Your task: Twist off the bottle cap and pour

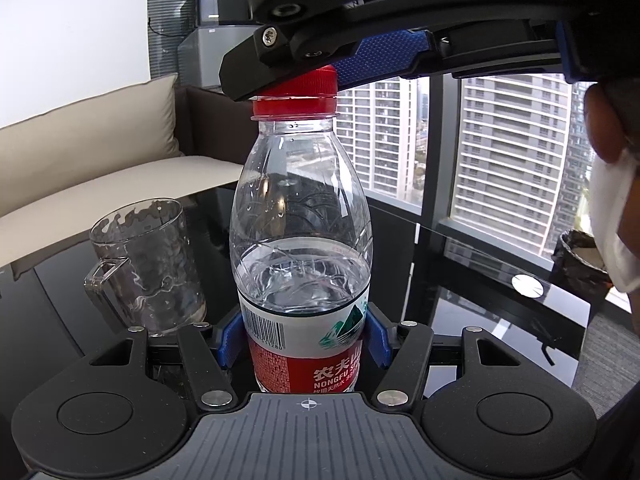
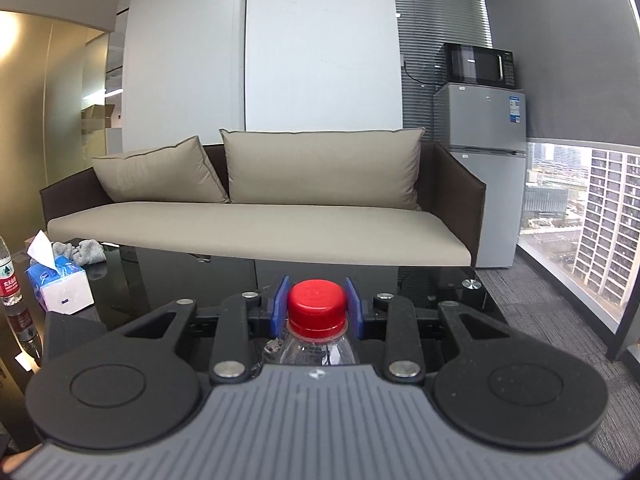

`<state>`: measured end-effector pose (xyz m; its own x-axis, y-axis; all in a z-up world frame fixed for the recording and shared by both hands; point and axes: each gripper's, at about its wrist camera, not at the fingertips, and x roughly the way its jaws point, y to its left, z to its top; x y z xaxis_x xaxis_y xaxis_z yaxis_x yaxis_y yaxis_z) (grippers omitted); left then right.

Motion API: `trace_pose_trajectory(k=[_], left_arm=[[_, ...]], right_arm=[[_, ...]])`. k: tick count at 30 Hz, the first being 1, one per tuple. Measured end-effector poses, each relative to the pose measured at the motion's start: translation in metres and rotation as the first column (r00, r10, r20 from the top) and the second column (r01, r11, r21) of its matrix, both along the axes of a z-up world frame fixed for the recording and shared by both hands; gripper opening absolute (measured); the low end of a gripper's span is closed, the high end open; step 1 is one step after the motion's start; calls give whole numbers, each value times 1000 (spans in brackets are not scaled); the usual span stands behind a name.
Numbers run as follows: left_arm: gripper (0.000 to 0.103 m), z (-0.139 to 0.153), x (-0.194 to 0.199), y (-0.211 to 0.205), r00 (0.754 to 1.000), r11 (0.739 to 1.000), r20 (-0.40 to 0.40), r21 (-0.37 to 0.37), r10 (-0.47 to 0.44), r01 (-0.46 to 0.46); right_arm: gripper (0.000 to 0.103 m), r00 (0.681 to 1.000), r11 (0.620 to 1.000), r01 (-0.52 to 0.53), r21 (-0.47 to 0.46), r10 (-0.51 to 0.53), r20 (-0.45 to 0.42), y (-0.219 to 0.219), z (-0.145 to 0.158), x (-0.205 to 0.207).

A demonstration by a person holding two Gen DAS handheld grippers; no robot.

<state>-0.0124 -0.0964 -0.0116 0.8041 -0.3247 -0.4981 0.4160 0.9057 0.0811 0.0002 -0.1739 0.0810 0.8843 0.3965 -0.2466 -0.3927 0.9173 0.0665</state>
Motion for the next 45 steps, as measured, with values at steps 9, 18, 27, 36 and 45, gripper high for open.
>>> trace_pose_trajectory(k=[9, 18, 27, 36, 45], left_arm=[[56, 1, -1, 4, 1000, 1000, -10, -19, -3, 3], [56, 1, -2, 5, 1000, 1000, -6, -19, -4, 4], [56, 1, -3, 4, 1000, 1000, -2, -11, -4, 4], [56, 1, 0, 4, 1000, 1000, 1, -8, -7, 7], [56, 1, -1, 6, 1000, 1000, 2, -14, -11, 11]], right_arm=[[32, 989, 989, -145, 4, 145, 12, -17, 0, 11], [32, 985, 985, -171, 28, 170, 13, -25, 1, 16], [32, 998, 999, 48, 21, -49, 50, 6, -8, -7], [33, 998, 999, 46, 19, -47, 52, 3, -9, -8], [32, 999, 999, -42, 25, 42, 34, -10, -7, -1]])
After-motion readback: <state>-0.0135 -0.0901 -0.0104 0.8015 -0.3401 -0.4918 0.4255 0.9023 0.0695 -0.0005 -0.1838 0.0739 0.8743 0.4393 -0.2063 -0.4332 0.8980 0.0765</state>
